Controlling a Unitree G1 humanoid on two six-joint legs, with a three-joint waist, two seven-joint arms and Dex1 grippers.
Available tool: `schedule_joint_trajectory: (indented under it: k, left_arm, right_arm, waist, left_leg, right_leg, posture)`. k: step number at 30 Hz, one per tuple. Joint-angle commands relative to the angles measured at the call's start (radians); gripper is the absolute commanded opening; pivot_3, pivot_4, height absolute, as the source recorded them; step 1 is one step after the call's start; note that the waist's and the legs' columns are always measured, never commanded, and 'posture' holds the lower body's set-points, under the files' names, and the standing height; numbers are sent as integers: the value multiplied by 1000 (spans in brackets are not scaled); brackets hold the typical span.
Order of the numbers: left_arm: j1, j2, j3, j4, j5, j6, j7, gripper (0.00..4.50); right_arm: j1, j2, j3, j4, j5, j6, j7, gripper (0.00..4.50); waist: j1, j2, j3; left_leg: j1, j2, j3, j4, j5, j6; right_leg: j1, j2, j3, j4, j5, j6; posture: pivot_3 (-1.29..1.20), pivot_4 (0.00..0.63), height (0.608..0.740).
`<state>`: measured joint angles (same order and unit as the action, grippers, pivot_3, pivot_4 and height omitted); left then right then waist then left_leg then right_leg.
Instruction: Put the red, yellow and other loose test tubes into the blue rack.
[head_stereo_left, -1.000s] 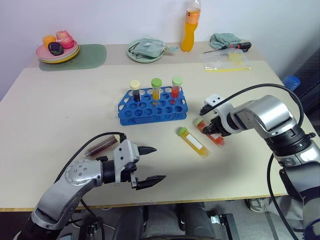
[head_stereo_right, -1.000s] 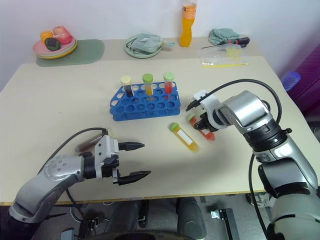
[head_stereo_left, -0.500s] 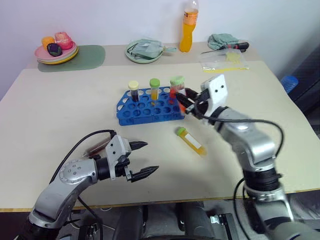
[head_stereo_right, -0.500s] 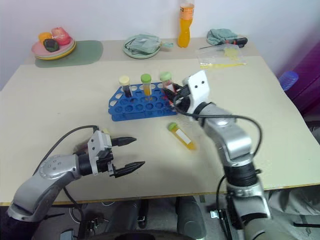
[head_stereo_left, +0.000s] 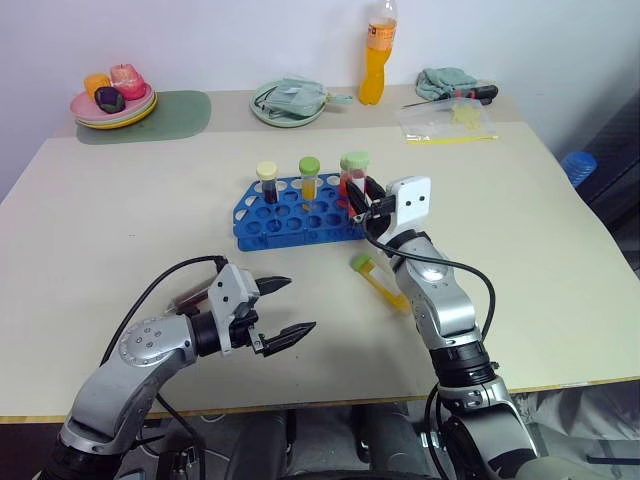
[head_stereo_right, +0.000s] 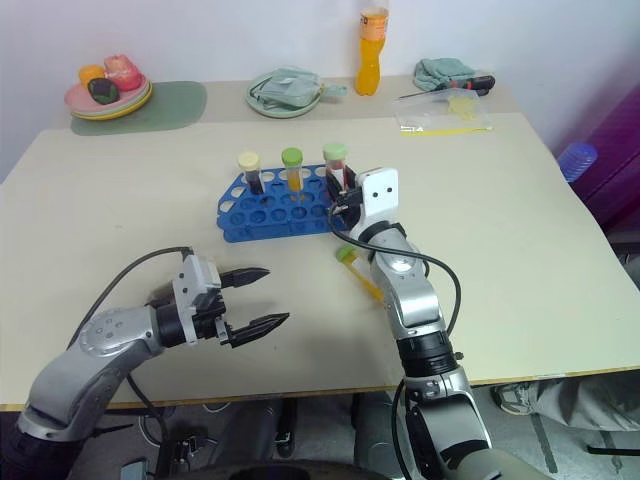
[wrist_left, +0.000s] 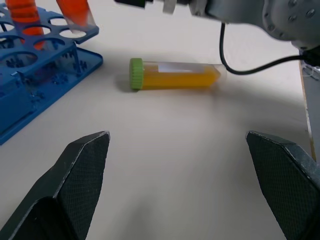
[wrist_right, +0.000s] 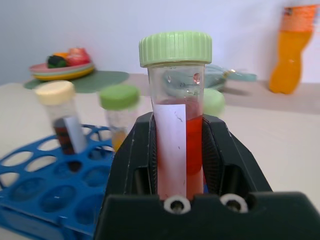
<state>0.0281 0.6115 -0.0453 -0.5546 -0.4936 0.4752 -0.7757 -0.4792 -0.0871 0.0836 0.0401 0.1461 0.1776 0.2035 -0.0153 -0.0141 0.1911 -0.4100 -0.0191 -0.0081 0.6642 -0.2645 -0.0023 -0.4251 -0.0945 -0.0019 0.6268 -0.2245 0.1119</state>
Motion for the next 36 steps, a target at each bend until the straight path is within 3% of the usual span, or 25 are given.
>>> schedule_joint_trajectory:
  k: [1,10,22,34,36]
  left_arm:
    - [4,-3,20,-35,-18,-9,4,4500]
    - [11,-13,14,-35,-14,-20,9,4500]
    - [3,-3,27,-45,-25,-9,7,4500]
    - [8,16,39,-55,-37,-4,9,4500]
    - [6,15,38,-58,-38,-1,12,4500]
  right_arm:
    - [-38,12,-17,16,-1,-50,11,744]
    - [-77,40,-23,129,-14,-129,22,744]
    - [-1,119,-65,227,18,-363,39,744]
    - [6,112,-55,276,1,-450,77,744]
    - [3,106,-62,272,4,-437,77,1794]
  waist:
    - [-1,0,0]
    - [-1,0,0]
    - [-2,0,0]
    - [-2,0,0]
    - [-2,0,0]
  left_leg:
    - [0,0,0,0,0,0]
    - [0,0,0,0,0,0]
    - [1,0,0,0,0,0]
    - [1,0,0,0,0,0]
    - [1,0,0,0,0,0]
  right_leg:
    - [0,0,0,0,0,0]
    - [0,0,0,0,0,0]
    - [0,0,0,1,0,0]
    - [0,0,0,1,0,0]
    - [0,0,0,1,0,0]
  posture:
    - [0,150,740]
    - [0,150,740]
    - [0,150,740]
    - [0,150,740]
    - [0,150,740]
